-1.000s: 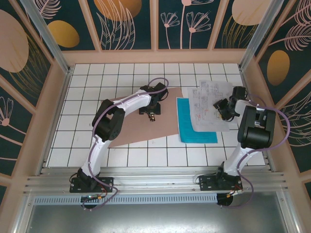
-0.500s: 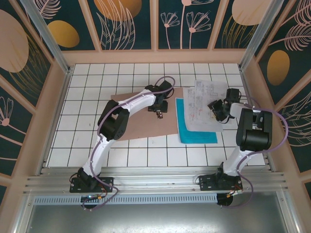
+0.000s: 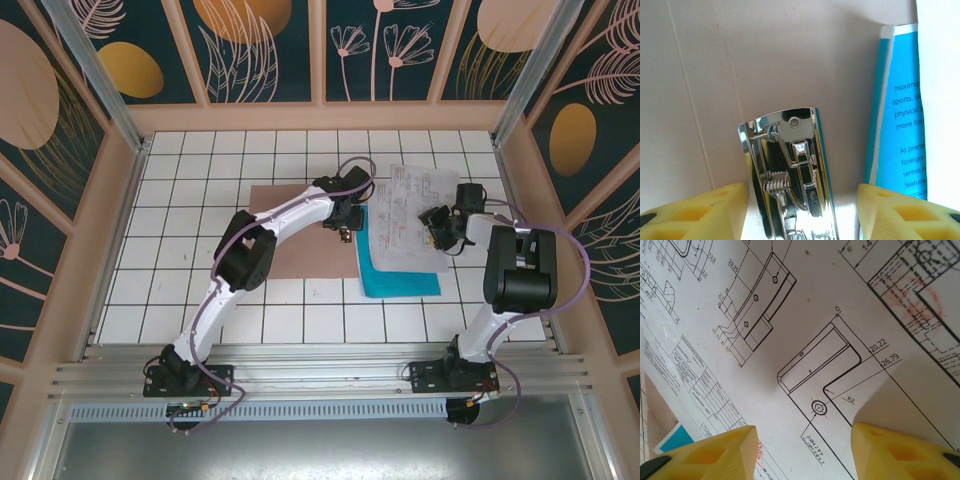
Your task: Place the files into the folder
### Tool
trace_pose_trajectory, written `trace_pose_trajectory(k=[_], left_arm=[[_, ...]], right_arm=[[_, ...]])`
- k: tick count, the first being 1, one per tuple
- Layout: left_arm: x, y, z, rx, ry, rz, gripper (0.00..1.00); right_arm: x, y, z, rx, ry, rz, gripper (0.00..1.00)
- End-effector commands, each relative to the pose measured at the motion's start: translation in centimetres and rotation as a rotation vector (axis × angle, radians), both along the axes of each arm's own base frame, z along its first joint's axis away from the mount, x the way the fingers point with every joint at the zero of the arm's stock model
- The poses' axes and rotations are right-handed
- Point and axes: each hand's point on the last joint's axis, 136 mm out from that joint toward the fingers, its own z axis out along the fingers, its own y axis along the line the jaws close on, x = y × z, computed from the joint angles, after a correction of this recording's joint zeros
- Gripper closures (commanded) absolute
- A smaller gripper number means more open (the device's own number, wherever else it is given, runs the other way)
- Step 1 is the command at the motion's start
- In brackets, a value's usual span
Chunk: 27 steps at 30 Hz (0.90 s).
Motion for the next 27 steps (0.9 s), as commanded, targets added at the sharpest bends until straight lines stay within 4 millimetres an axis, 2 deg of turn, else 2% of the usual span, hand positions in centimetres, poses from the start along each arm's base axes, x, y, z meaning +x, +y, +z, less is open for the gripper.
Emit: trace_pose_trajectory(k=[1, 3, 5, 7, 11, 14, 17, 23, 27], left_arm=[[0.7, 0.8, 5.8, -0.031, -0.076, 0.102, 0.39], [0.6, 0.2, 7.7, -0.100, -0.083, 0.112, 0.39], [0.1, -1.6, 8.8, -0.200, -0.070, 0.083, 0.39], [-0.6, -4.1, 9.0, -0.309, -0.031, 0.025, 0.40], [-2.2, -9.2, 8.6, -0.463, 0.032, -0.092, 0.45], [-2.6, -11.4, 7.9, -0.519, 0.052, -0.130, 0.45], [-2.6, -12.3, 6.1, -0.541, 0.075, -0.128, 0.45], [-2.9, -13.0, 3.5, -0.540, 0.101, -0.154, 0.44], [-3.5, -11.8, 1.3, -0.474, 0.114, -0.141, 0.44]], right_arm=[[-0.9, 0.7, 1.1, 0.011, 0.020, 0.021, 0.47], [-0.5, 0.7, 2.1, 0.005, -0.003, 0.037, 0.46], [-0.1, 0.5, 3.1, -0.006, -0.019, 0.050, 0.46], [0.2, 0.0, 4.0, -0.019, -0.038, 0.048, 0.46], [0.7, -2.5, 4.8, -0.053, -0.052, 0.012, 0.46], [0.8, -4.4, 4.5, -0.066, -0.046, -0.016, 0.46], [1.1, -5.7, 3.8, -0.073, -0.029, -0.034, 0.46], [1.5, -6.7, 1.9, -0.107, 0.015, -0.021, 0.46], [1.3, -7.0, 0.6, -0.119, 0.046, -0.013, 0.46]])
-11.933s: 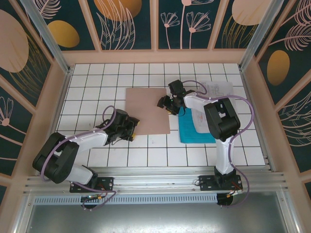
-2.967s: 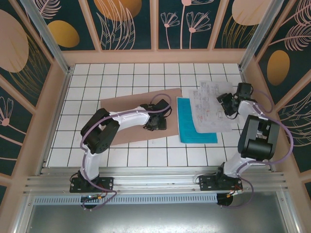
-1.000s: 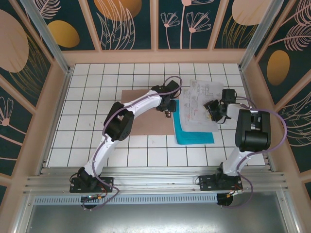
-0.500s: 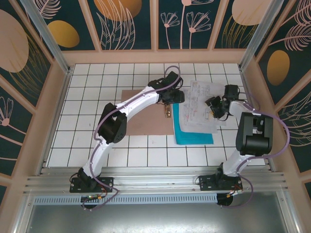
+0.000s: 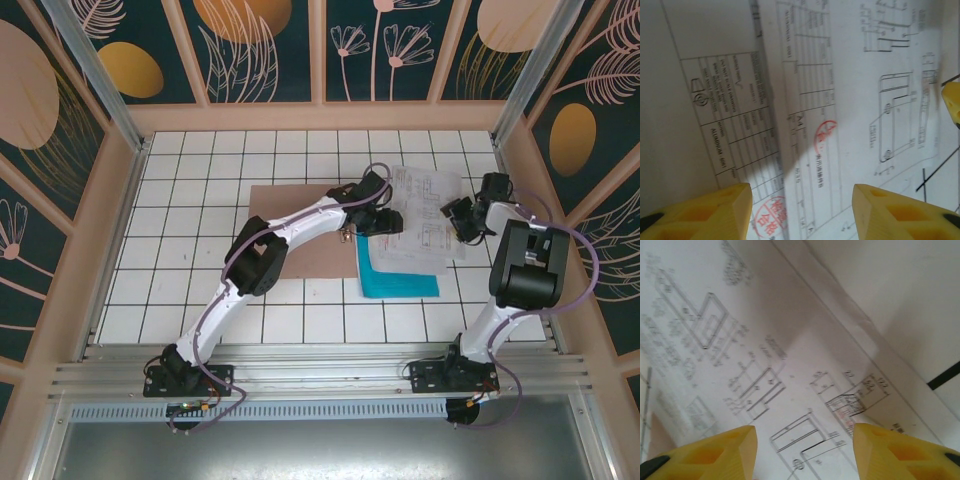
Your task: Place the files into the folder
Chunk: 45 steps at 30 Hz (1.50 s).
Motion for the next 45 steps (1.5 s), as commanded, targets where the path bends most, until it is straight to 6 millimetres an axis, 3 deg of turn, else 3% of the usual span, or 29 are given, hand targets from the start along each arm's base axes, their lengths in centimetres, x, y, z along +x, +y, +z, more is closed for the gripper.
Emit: trace_pose_trajectory(k=[1, 8, 13, 18, 22, 27, 35, 40, 45], left_arm=[[-0.1, 0.4, -0.7, 0.007, -0.009, -0.001, 0.44], [-1.2, 0.4, -2.9, 0.015, 0.028, -0.014, 0.45], [-1.2, 0.9, -3.1, 0.036, 0.023, -0.009, 0.50], [-0.9, 0.9, -2.4, 0.036, 0.000, -0.007, 0.72], [-0.4, 0.8, -0.6, 0.023, -0.035, 0.001, 0.87], [0.5, 0.2, 3.5, -0.023, -0.093, 0.017, 1.00], [1.1, -0.1, 10.3, -0.101, -0.161, 0.035, 1.00], [1.1, 2.0, 12.0, -0.078, -0.167, 0.054, 1.00], [0.6, 6.2, 11.9, -0.016, -0.161, 0.074, 1.00]], right_arm=[[-0.2, -0.8, -1.1, -0.040, 0.039, 0.019, 0.46], [-0.5, 0.6, -2.5, -0.005, 0.058, 0.064, 0.46], [-0.7, 2.0, -2.5, -0.004, 0.062, 0.095, 0.46], [-1.0, 1.5, -2.1, -0.034, 0.064, 0.086, 0.46], [-0.6, 1.2, -0.9, -0.057, 0.037, 0.083, 0.46], [0.5, 1.1, 2.2, -0.102, -0.024, 0.079, 0.46], [1.4, 1.4, 7.1, -0.158, -0.128, 0.041, 0.45], [1.4, 2.6, 9.2, -0.145, -0.179, 0.058, 0.45], [1.3, 4.6, 10.3, -0.114, -0.218, 0.108, 0.45]])
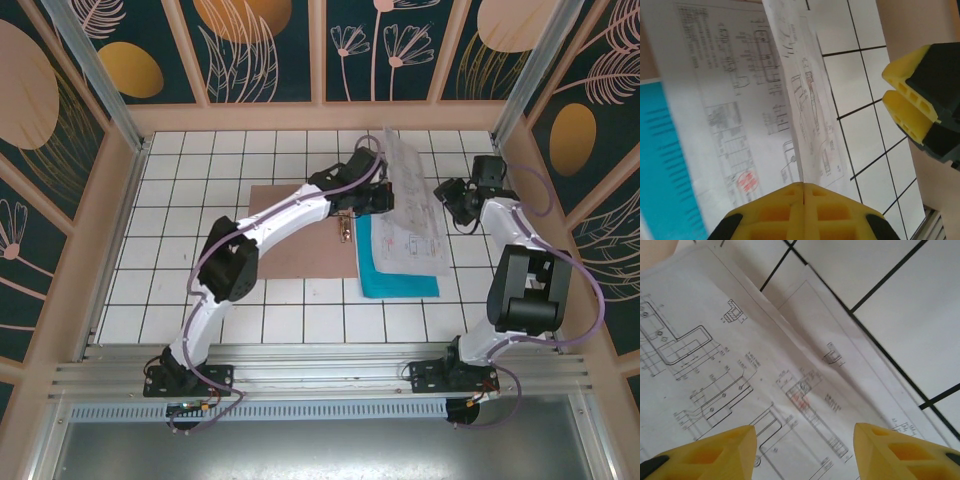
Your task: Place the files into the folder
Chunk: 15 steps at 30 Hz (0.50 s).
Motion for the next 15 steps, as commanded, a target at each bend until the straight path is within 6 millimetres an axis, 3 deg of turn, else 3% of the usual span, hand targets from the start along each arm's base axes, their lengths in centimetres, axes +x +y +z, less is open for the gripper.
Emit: trace_pose_trajectory(k=[1, 6, 15], left_arm=[[-0.4, 4.4, 0.0, 0.072, 0.013, 0.031, 1.00], [-1.8, 9.3, -0.4, 0.124, 0.018, 0.048, 1.00], [-4.2, 16.9, -2.7, 0.239, 0.059, 0.115, 1.00]], right_arm=[[0.0, 1.8, 2.2, 0.024, -0.045, 0.037, 0.46], [0.1, 5.6, 2.5, 0.078, -0.079, 0.153, 0.45], [-1.0, 12.4, 0.9, 0.182, -0.067, 0.329, 0.45]])
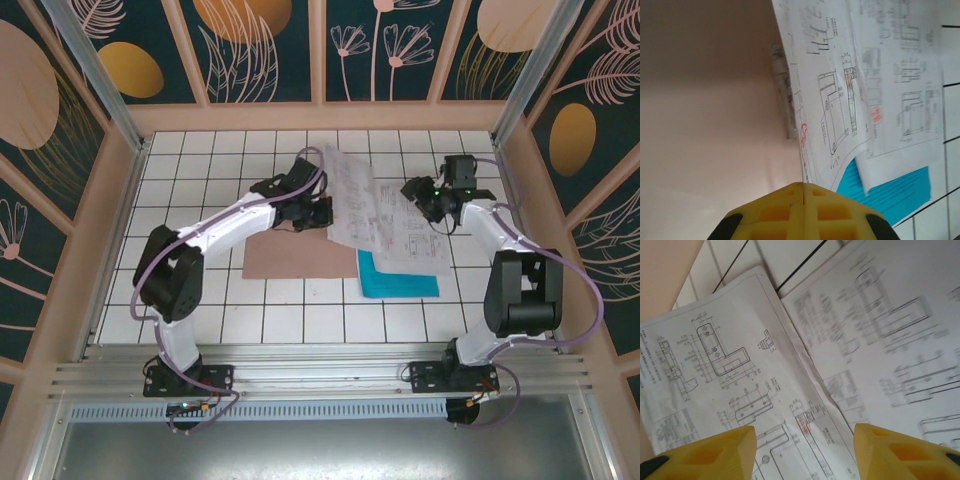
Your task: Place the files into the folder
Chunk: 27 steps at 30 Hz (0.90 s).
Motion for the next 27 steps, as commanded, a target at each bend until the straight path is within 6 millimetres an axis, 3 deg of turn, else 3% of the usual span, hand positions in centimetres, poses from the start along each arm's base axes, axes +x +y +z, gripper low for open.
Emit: trace_pose_trajectory(k=[1, 10, 20, 27], left_arm=[[-0.9, 2.6, -0.1, 0.071, -0.019, 0.002, 1.00], [-2.6, 7.0, -4.0, 0.202, 0.044, 0.051, 1.00], [-2.6, 8.0, -6.5, 0.257, 0.063, 0.066, 1.00], [-2.5, 8.0, -7.4, 0.271, 0.070, 0.061, 1.00]], right_arm=[[-0.3, 3.0, -0.3, 0.061, -0.003, 0.076, 0.45], [-0.9, 8.5, -2.7, 0.126, 0.054, 0.195, 0.45], [-1.1, 12.0, -5.7, 0.163, 0.128, 0.275, 0.46], [-1.4, 13.3, -7.5, 0.160, 0.174, 0.312, 0.46]])
